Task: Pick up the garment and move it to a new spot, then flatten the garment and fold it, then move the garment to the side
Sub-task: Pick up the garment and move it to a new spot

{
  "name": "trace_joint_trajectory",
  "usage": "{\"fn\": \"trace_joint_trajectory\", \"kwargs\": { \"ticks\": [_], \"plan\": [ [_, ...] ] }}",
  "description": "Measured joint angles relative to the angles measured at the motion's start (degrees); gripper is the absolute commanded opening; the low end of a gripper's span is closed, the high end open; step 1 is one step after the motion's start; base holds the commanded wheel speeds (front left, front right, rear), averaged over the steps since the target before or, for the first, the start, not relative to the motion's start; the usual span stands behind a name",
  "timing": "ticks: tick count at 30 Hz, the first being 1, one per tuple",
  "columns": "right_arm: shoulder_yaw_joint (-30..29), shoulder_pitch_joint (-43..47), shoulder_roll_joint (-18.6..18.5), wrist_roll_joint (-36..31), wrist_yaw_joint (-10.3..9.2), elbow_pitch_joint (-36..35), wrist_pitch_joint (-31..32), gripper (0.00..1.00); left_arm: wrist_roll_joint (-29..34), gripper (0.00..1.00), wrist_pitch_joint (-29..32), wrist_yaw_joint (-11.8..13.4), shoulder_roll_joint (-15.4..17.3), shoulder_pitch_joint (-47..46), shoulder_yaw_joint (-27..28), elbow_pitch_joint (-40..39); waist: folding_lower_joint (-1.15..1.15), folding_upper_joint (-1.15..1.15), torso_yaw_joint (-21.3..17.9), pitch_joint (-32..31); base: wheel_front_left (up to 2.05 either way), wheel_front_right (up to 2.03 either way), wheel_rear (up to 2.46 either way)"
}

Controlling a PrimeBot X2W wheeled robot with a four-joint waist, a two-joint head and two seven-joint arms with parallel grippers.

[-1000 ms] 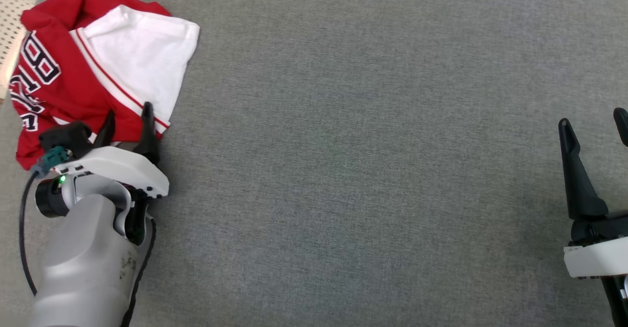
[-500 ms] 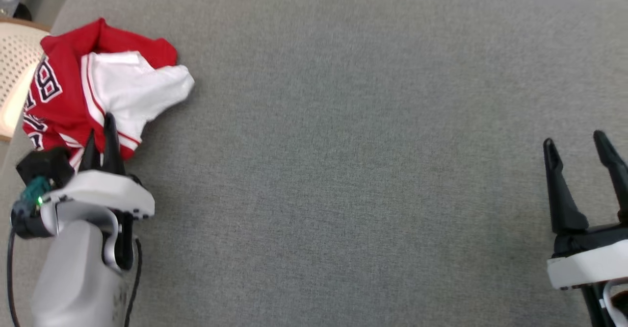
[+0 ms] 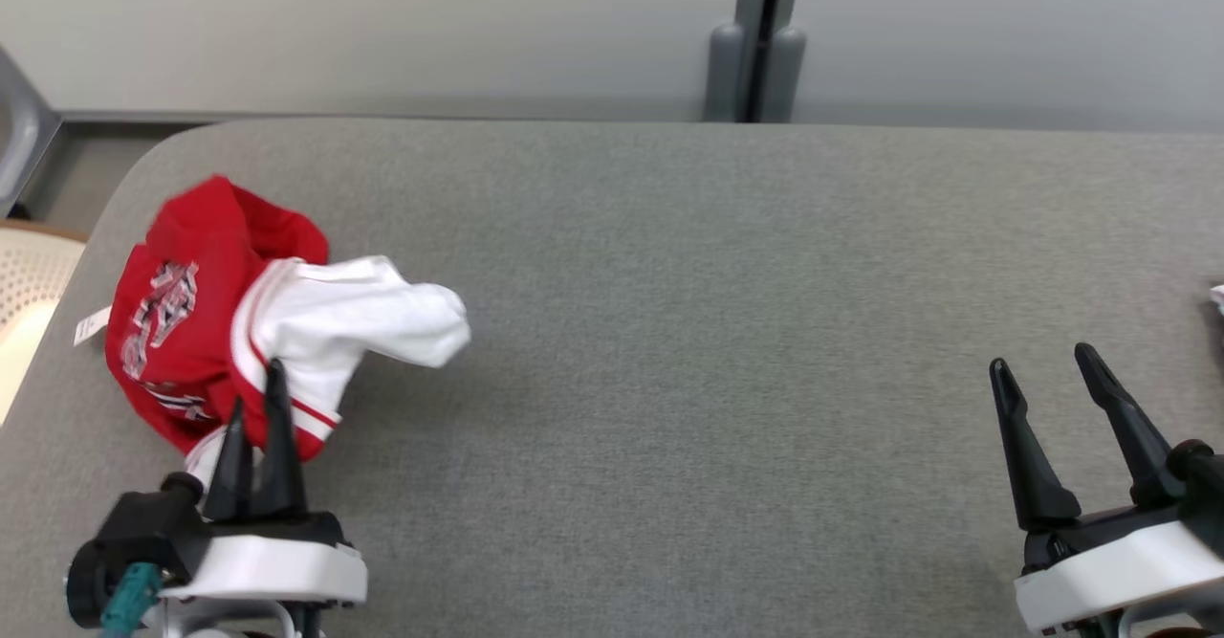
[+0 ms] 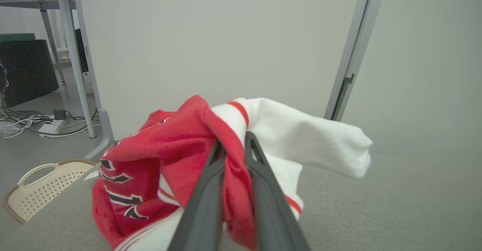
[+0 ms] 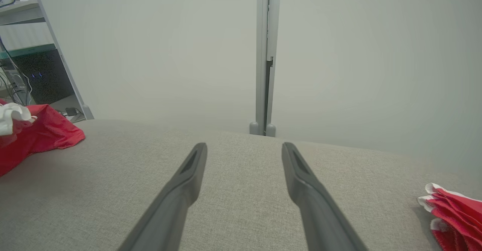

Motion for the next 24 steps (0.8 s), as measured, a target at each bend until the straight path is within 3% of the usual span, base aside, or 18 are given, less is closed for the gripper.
{"fn": "trace_joint_trajectory", "kwargs": {
  "ticks": [8,12,18,24],
  "plan": [
    [1.63,1.5,1.03,0.99,0.0,0.67,-0.75,1.0,1.04,0.0,4.44,0.14,-0.74,4.78,-6.9,-8.59,0.0,0.0,-5.22,-4.08,0.0,0.0,0.0],
    [1.72,1.81,1.22,1.04,0.0,0.44,-0.73,1.0,0.94,0.0,5.3,-1.83,-1.11,5.5,-11.48,-7.44,0.0,0.0,-9.28,-5.12,0.0,0.0,0.0],
    [1.25,1.69,1.33,1.56,0.0,0.25,-0.81,1.0,0.96,0.0,6.45,-5.68,-1.58,-1.98,-20.64,-3.3,0.0,0.0,-16.32,-4.93,0.0,0.0,0.0],
    [0.92,0.59,2.35,2.08,0.0,0.46,-1.86,1.0,0.24,0.0,6.24,-7.06,-1.74,-11.54,-28.07,1.85,0.0,0.0,-23.01,-2.35,0.0,0.0,0.0]
  ]
}}
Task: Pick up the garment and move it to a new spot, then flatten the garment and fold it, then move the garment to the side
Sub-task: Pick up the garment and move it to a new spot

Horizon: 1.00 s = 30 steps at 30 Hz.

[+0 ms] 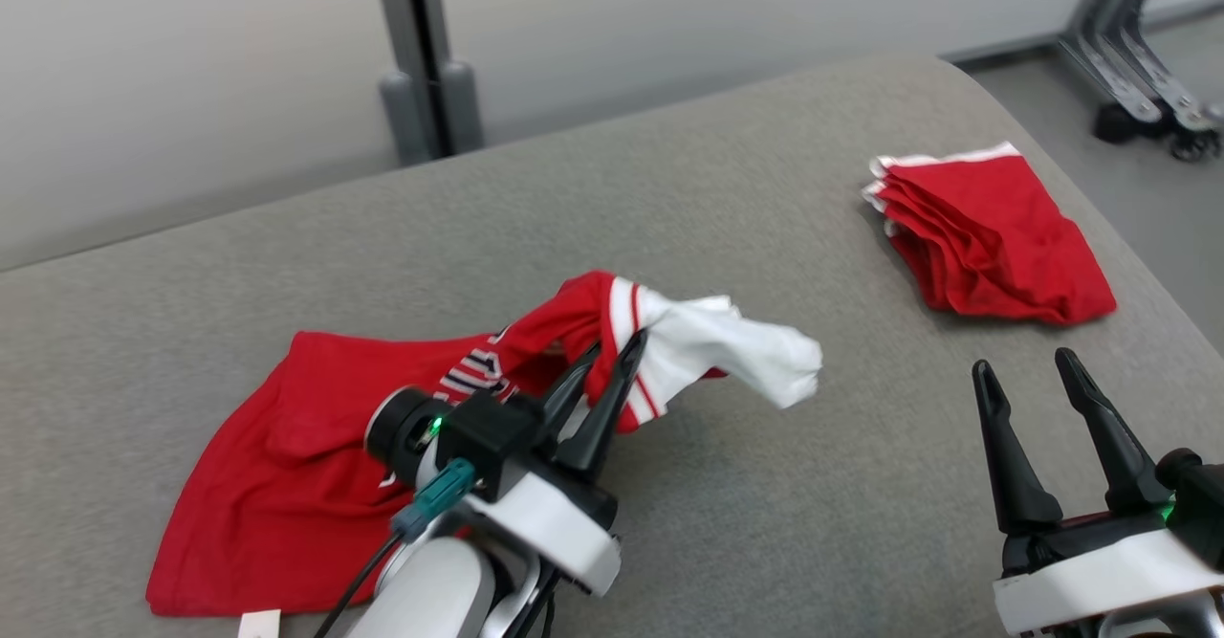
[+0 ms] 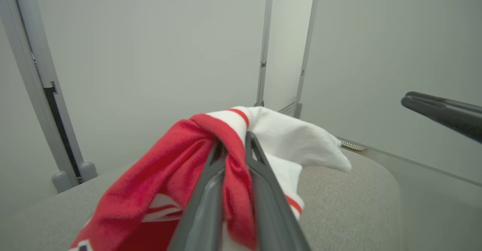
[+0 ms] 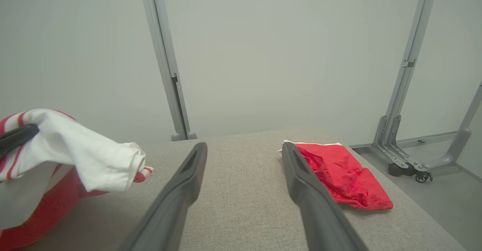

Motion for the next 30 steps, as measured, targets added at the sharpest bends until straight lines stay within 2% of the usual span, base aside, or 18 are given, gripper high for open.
{"fn": "trace_joint_trajectory", "kwargs": {
  "ticks": [4,5,7,8,9,12,17,24,30],
  "plan": [
    [-0.08,-0.66,1.01,0.12,-0.01,0.56,-1.11,1.0,-0.82,0.0,-0.52,0.35,-0.12,-5.12,-3.33,4.34,0.0,0.0,-2.95,3.63,0.0,0.0,0.0],
    [-0.05,-0.9,1.23,0.24,0.0,0.63,-1.57,1.0,-0.87,0.03,-0.51,0.47,-0.02,-5.8,-4.07,5.89,0.0,0.0,-3.58,4.6,0.0,0.0,0.0],
    [0.05,-1.11,1.58,0.45,0.0,1.15,-2.34,1.0,-1.15,0.44,-0.56,0.48,-0.1,-6.76,-5.53,8.75,0.0,0.0,-4.63,6.45,0.0,0.0,0.0],
    [0.07,-1.16,1.71,0.45,0.0,1.4,-2.67,1.0,-1.31,0.79,-0.46,0.48,-0.13,-7.01,-6.04,10.2,0.0,0.0,-5.05,7.29,0.0,0.0,0.0],
    [0.09,-1.38,1.85,0.45,0.0,1.63,-2.99,1.0,-1.35,1.0,-0.63,0.47,-0.09,-7.21,-6.41,11.48,0.0,0.0,-5.39,8.07,0.0,0.0,0.0],
    [0.14,-2.09,2.16,0.44,0.0,2.4,-3.61,1.0,-1.51,1.0,-2.24,0.22,-0.01,-8.01,-7.43,13.56,0.0,0.0,-5.76,9.86,0.0,0.0,0.0],
    [0.33,-2.66,1.81,0.03,0.0,2.92,-3.83,1.0,-2.11,1.0,-5.22,0.63,0.1,-7.42,-6.94,12.84,0.0,0.0,-3.56,9.64,0.0,0.0,0.0],
    [-0.47,-2.76,0.81,-0.11,0.0,2.54,-3.19,1.0,-4.21,1.0,-6.98,6.23,2.87,-4.96,1.94,6.55,0.0,0.0,1.59,7.18,0.0,0.0,0.0],
    [-0.42,-2.15,0.12,-0.54,0.0,1.92,-1.8,1.0,-5.87,1.0,-7.22,8.69,6.53,-1.74,10.03,4.0,0.0,0.0,5.97,4.61,0.0,0.0,0.0]
  ]
}}
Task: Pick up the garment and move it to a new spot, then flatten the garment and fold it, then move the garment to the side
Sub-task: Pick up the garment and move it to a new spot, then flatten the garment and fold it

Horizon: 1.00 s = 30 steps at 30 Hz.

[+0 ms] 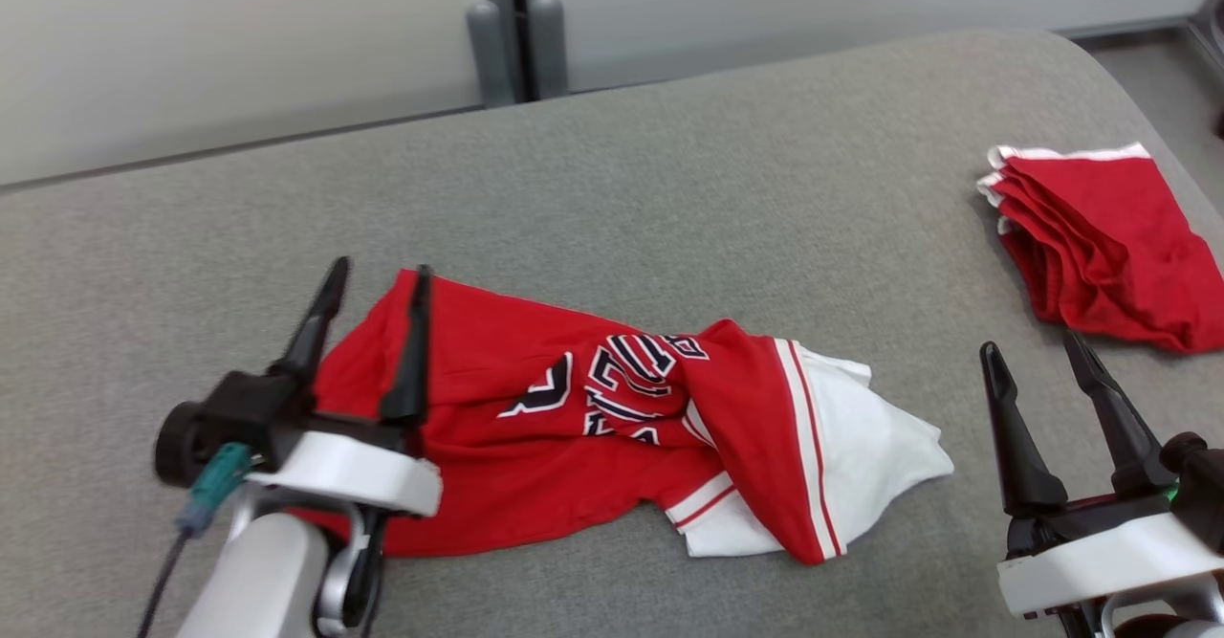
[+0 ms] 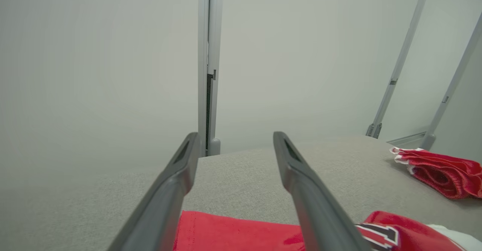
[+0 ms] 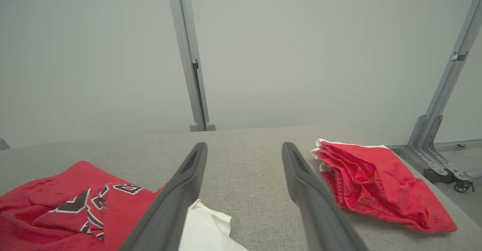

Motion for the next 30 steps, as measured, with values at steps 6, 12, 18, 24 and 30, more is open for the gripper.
{"fn": "trace_joint_trajectory", "kwargs": {
  "ticks": [6,12,18,24,30],
  "plan": [
    [0.05,1.5,-0.83,-0.01,0.0,-0.41,1.26,1.0,-1.59,1.0,-0.14,0.66,3.46,5.6,5.81,0.11,0.0,0.0,3.27,-3.64,0.0,0.0,0.0],
    [0.26,3.49,-1.26,0.04,0.0,-0.52,2.01,1.0,-2.97,1.0,1.62,1.23,7.03,12.05,7.84,-0.96,0.0,0.0,5.5,-7.32,0.0,0.0,0.0],
    [0.46,5.75,-1.89,0.49,0.0,-0.69,2.99,1.0,-2.93,1.0,4.27,2.43,8.02,16.93,7.49,-5.41,0.0,0.0,6.89,-10.25,0.0,0.0,0.0],
    [0.89,7.1,-2.69,0.55,0.0,-0.76,3.61,1.0,-2.92,1.0,5.56,3.56,7.62,20.48,6.28,-8.48,0.0,0.0,7.42,-12.35,0.0,0.0,0.0],
    [0.2,8.64,-2.85,0.53,0.0,-1.09,4.38,1.0,-2.43,1.0,6.43,4.44,7.53,22.37,5.42,-10.06,0.0,0.0,7.6,-13.69,0.0,0.0,0.0]
  ]
}}
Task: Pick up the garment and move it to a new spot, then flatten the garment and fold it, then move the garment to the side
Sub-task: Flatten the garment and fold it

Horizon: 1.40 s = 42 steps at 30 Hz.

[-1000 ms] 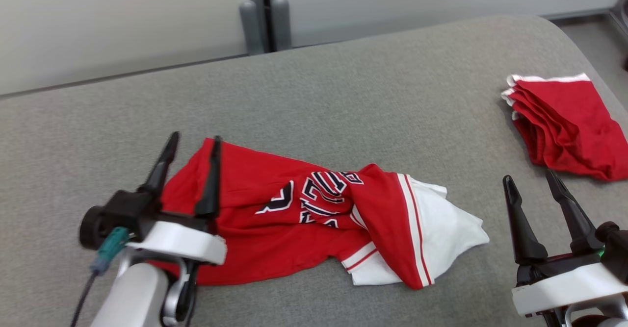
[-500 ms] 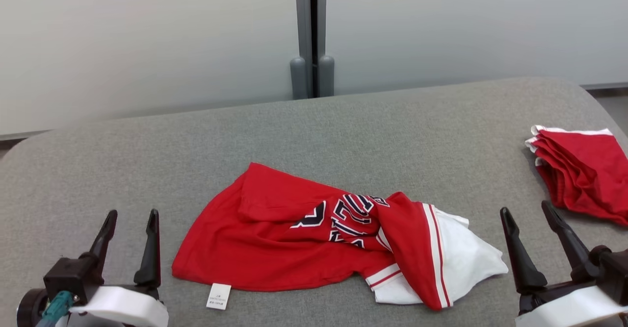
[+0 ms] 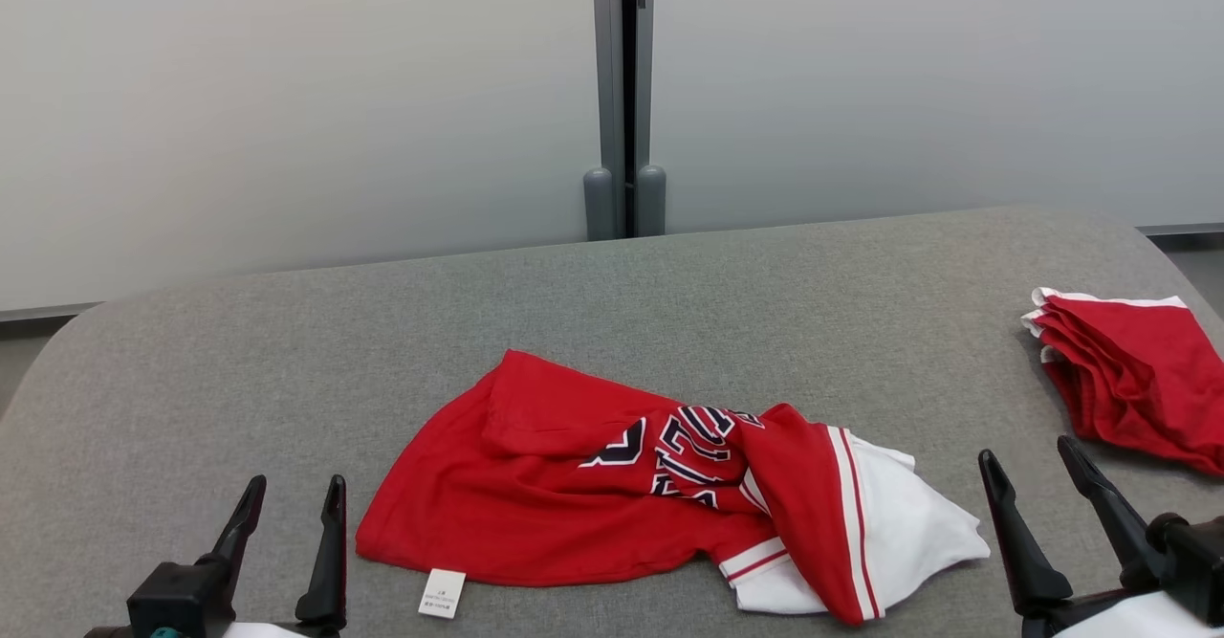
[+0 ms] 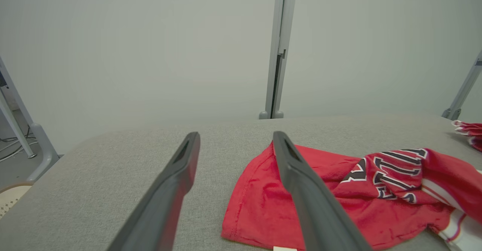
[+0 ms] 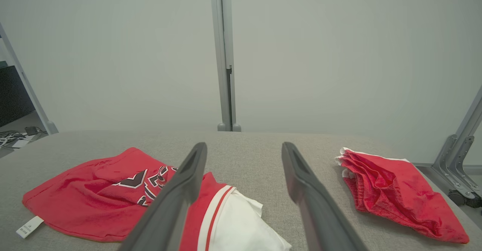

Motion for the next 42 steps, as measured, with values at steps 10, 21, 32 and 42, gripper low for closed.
{"fn": "trace_joint_trajectory", "kwargs": {
  "ticks": [10,21,32,42],
  "plan": [
    [-0.22,1.33,-0.35,-0.03,0.0,-0.46,1.77,1.0,0.34,1.0,0.91,0.98,0.26,1.18,-0.55,-1.62,0.0,0.0,0.33,-0.44,0.0,0.0,0.0],
    [-0.1,1.21,-0.29,0.1,0.0,-0.32,1.89,1.0,0.19,1.0,0.47,1.26,0.15,1.17,-1.04,-1.36,0.0,0.0,0.36,-0.29,0.0,0.0,0.0],
    [2.66,1.4,-0.65,1.26,0.0,1.37,2.91,1.0,0.2,1.0,0.21,1.31,0.22,-0.01,-1.64,-1.21,0.0,0.0,1.14,0.48,0.0,0.0,0.0],
    [12.49,1.38,-0.9,4.59,0.0,13.62,2.94,1.0,1.05,1.0,-0.62,0.4,-0.49,-5.17,-3.48,-0.57,0.0,0.0,3.63,4.33,0.0,0.0,0.0]
  ]
}}
